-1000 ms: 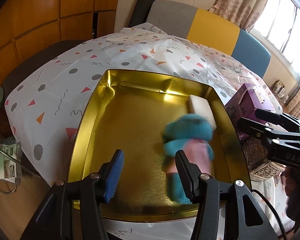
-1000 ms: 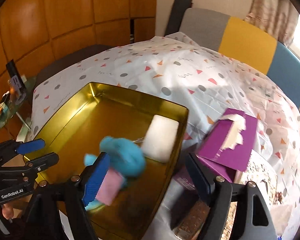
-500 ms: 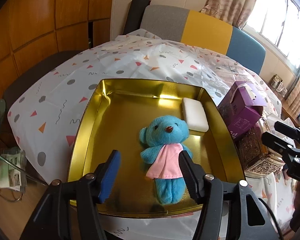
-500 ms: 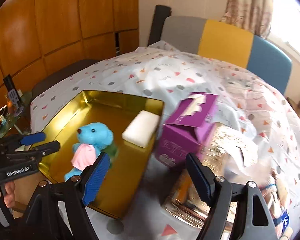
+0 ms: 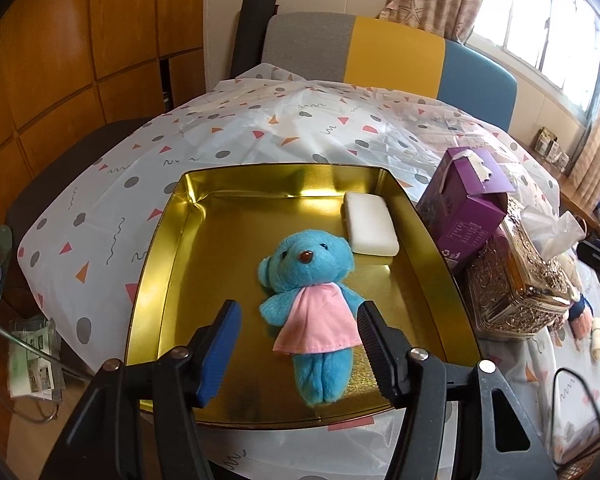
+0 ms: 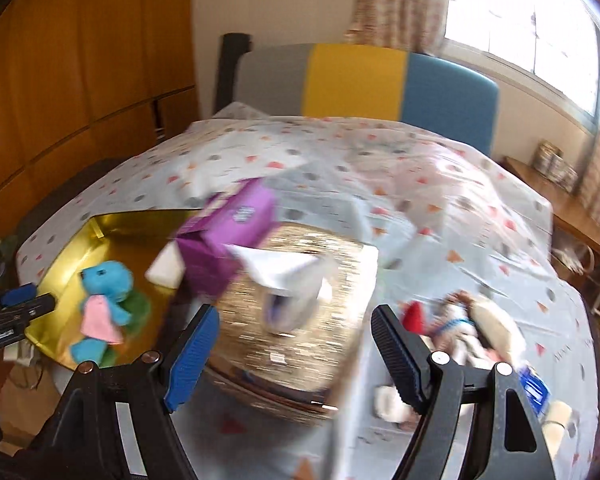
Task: Organize soft objects
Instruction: 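Move both tools back to the pile of soft items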
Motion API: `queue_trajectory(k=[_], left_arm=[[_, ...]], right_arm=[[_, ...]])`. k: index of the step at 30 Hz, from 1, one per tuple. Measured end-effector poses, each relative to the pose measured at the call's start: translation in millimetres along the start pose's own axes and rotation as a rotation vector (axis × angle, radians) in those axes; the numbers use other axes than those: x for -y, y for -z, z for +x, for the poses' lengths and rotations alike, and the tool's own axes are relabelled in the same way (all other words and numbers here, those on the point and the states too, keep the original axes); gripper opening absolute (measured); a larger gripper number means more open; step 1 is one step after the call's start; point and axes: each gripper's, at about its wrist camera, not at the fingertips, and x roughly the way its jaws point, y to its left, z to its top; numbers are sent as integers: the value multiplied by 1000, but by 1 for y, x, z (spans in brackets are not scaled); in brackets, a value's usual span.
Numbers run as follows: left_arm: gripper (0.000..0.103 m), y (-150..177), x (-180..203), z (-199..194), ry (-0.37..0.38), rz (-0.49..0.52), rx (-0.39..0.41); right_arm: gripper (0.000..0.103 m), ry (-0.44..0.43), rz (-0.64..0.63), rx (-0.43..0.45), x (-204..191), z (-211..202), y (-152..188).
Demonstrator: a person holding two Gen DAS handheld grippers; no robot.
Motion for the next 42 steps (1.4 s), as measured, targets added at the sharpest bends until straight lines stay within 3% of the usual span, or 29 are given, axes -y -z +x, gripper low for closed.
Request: queue_trajectory(k=[12, 19, 21, 23, 25, 37, 40, 42], left_arm=[[61, 2, 24, -7, 30, 72, 5], [61, 4, 42, -11, 55, 128, 13], [61, 4, 50, -13, 74, 149, 20], [61, 5, 59, -14, 112, 175, 21], [61, 6, 71, -17, 141, 214, 29], [61, 7, 172, -35, 372, 461, 26], [58, 9, 204, -39, 436, 541, 30], [48, 12, 228, -39, 473, 603, 26]], right_arm=[[80, 268, 222, 36, 122, -25, 21], [80, 462, 518, 49, 209, -31, 70], [80, 456, 638, 18, 230, -32, 82], [80, 455, 709, 48, 242, -40, 88], [80, 474, 736, 40, 244, -45, 93], [80, 401, 914, -14, 266, -39, 114], [80, 386, 943, -33, 269, -37, 119], [80, 371, 962, -37, 271, -36, 121]])
